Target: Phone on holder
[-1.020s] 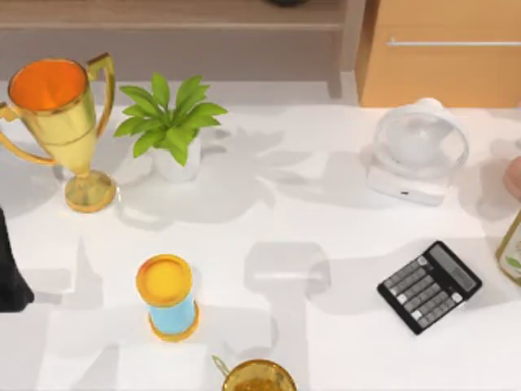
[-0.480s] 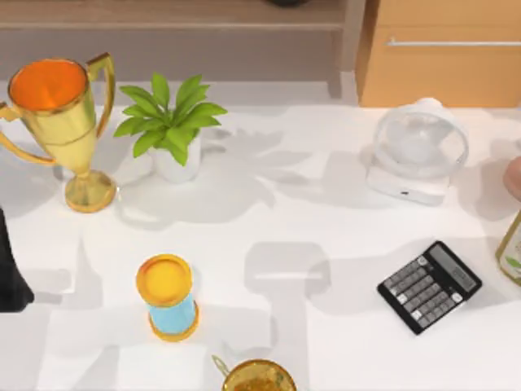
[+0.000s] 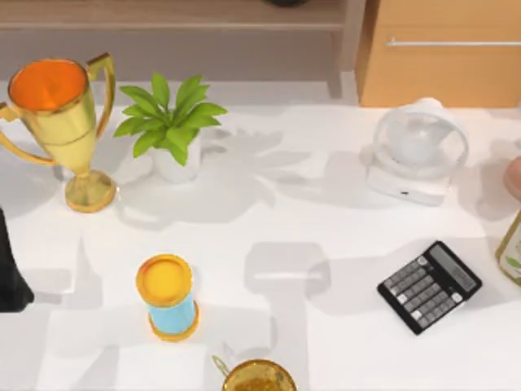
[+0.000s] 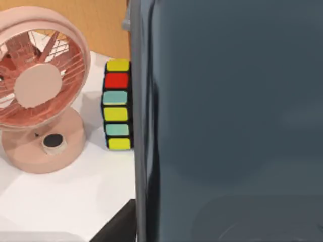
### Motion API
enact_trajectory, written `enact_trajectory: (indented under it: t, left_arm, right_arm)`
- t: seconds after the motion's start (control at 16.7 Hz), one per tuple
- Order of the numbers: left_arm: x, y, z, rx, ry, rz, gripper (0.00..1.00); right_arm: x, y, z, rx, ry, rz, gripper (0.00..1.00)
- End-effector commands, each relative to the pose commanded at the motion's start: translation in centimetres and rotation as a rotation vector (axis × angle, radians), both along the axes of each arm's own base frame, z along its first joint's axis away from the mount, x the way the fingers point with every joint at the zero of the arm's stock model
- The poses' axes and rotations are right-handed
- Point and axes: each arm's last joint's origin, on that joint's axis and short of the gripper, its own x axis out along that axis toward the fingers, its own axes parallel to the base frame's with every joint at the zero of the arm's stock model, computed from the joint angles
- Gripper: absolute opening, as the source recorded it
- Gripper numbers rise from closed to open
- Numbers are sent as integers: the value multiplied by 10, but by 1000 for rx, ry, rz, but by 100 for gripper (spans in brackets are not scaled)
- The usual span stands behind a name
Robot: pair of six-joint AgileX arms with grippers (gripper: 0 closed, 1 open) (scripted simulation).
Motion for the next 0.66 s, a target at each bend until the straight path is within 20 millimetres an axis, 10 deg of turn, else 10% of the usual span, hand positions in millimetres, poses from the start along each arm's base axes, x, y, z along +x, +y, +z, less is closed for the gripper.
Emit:
enact_trajectory:
  t: [0.3, 0.66]
  left_arm:
    - [0, 0, 0, 0, 0, 0, 100]
    - [0, 0, 0, 0, 0, 0, 100]
  right_arm:
    - [0, 0, 0, 0, 0, 0, 98]
    - [0, 0, 0, 0, 0, 0, 100]
